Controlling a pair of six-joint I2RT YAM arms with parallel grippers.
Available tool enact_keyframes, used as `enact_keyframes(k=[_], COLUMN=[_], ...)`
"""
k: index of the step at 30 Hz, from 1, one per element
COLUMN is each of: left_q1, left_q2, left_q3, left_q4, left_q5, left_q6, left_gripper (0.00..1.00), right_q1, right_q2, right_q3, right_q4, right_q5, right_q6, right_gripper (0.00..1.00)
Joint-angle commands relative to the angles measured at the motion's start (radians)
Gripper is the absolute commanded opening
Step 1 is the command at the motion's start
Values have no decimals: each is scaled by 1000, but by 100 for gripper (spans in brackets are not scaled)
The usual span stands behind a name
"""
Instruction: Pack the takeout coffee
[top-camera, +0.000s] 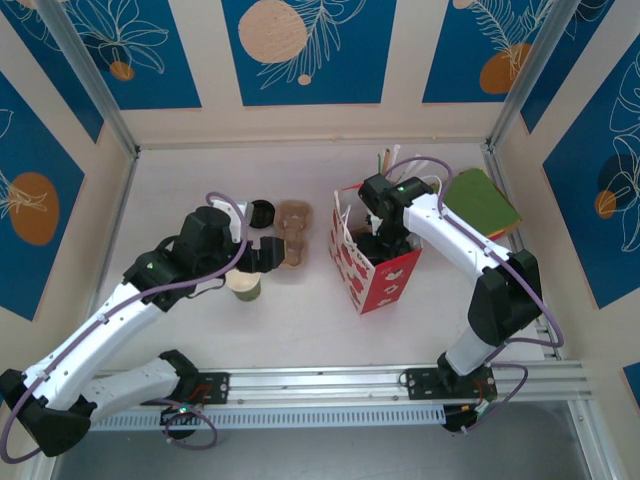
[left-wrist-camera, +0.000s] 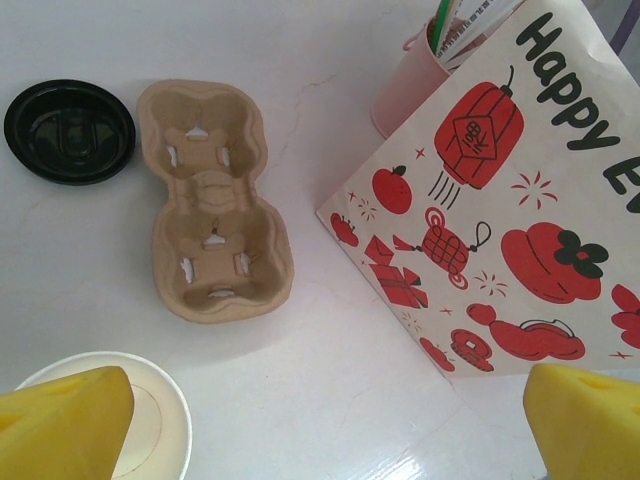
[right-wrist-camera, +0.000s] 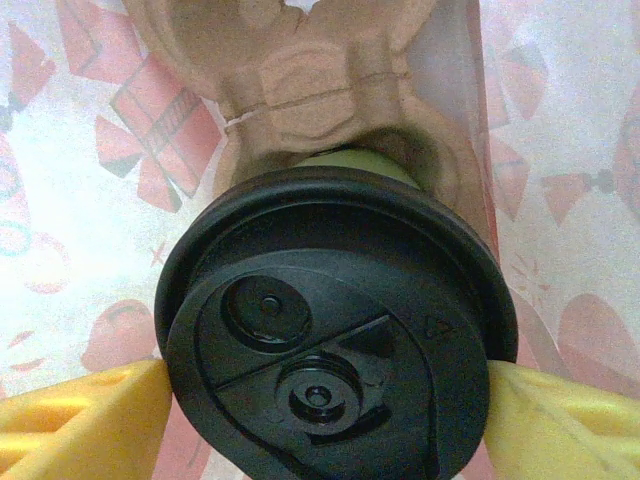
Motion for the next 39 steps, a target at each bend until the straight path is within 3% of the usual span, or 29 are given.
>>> enact_keyframes(k=[1, 29, 39], left_q1=[10, 11, 11], left_q2=[4, -2, -19], left_q3=[3, -3, 1], left_q4=[11, 8, -11], left_q5=[15, 19, -30], left_q6=[21, 4, 19], left_gripper=[100, 100, 100], right_q1=[9, 23, 28], right_q2=[4, -36, -42], right_q3=[26, 31, 34], right_q4=[-35, -58, -65], right_q5=[7, 15, 20], right_q6=[12, 30, 35], right_gripper=[79, 84, 84])
